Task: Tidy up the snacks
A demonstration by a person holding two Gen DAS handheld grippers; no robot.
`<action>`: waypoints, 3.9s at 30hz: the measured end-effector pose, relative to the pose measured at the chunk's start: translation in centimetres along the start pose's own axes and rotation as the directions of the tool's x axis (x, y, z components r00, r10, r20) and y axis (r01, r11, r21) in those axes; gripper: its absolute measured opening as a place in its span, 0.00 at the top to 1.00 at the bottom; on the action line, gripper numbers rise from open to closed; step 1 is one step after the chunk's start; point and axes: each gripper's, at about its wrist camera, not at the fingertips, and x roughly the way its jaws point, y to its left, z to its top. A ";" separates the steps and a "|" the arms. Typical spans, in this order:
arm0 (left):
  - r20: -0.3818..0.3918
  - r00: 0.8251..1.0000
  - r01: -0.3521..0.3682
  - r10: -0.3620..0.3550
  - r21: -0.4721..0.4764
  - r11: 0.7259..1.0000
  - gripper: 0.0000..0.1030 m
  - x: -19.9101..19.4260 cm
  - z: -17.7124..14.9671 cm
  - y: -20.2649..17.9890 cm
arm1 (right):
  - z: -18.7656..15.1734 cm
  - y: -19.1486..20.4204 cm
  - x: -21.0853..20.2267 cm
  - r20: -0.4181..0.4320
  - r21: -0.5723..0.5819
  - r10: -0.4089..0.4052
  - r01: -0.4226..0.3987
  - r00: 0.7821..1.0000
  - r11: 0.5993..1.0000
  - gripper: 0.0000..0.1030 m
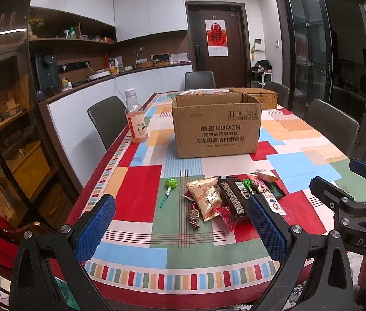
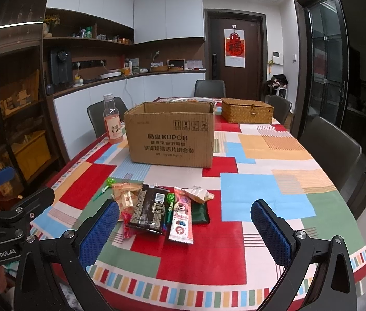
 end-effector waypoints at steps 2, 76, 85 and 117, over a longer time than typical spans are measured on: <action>-0.011 1.000 0.004 -0.004 -0.002 1.000 0.00 0.4 0.0 0.0 | -0.1 0.0 0.4 -0.012 -0.001 0.004 -0.004 1.000 1.000 0.00; -0.348 0.902 0.254 -0.255 -0.048 0.966 0.63 20.5 -0.6 -1.8 | -1.1 -0.2 19.4 -0.434 0.014 0.088 -0.091 0.897 0.996 0.78; -0.260 0.938 0.229 -0.231 -0.036 0.973 0.63 16.9 0.8 -1.3 | 0.1 0.8 16.6 -0.371 0.017 0.145 -0.150 0.917 0.989 0.78; 0.035 0.977 0.213 -0.213 -0.006 0.977 0.63 14.9 13.3 0.7 | 11.9 0.6 13.8 -0.010 -0.048 0.149 -0.150 0.989 0.988 0.78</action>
